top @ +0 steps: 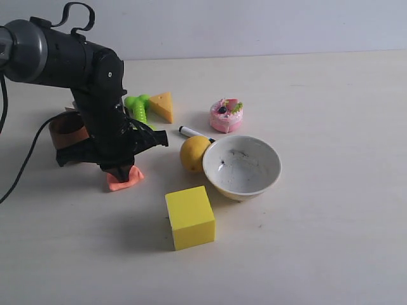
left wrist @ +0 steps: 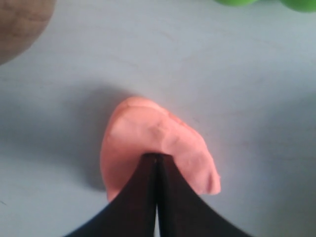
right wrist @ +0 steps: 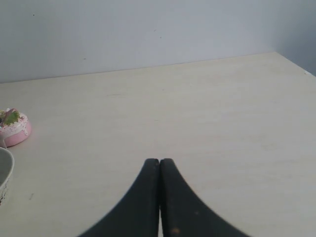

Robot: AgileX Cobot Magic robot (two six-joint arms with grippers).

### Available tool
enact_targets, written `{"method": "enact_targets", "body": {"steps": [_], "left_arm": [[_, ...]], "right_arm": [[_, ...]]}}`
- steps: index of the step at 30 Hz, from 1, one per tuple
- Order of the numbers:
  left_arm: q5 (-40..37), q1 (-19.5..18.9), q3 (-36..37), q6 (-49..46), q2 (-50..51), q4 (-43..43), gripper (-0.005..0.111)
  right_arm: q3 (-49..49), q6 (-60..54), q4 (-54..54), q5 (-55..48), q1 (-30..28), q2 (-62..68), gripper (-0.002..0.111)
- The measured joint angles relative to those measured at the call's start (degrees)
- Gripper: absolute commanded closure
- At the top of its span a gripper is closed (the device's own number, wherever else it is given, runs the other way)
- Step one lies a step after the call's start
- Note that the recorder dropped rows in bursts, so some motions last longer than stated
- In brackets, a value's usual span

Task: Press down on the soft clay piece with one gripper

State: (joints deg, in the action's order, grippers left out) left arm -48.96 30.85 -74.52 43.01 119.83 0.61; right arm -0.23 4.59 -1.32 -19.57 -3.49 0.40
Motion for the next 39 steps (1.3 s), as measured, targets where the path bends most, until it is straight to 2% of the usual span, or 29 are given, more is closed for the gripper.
{"method": "enact_targets", "body": {"steps": [39], "left_arm": [[0.1,0.0,0.0,-1.06,0.21,0.28,0.107]], "right_arm": [[0.0,0.0,0.0,0.0,0.0,0.0,0.108]]}}
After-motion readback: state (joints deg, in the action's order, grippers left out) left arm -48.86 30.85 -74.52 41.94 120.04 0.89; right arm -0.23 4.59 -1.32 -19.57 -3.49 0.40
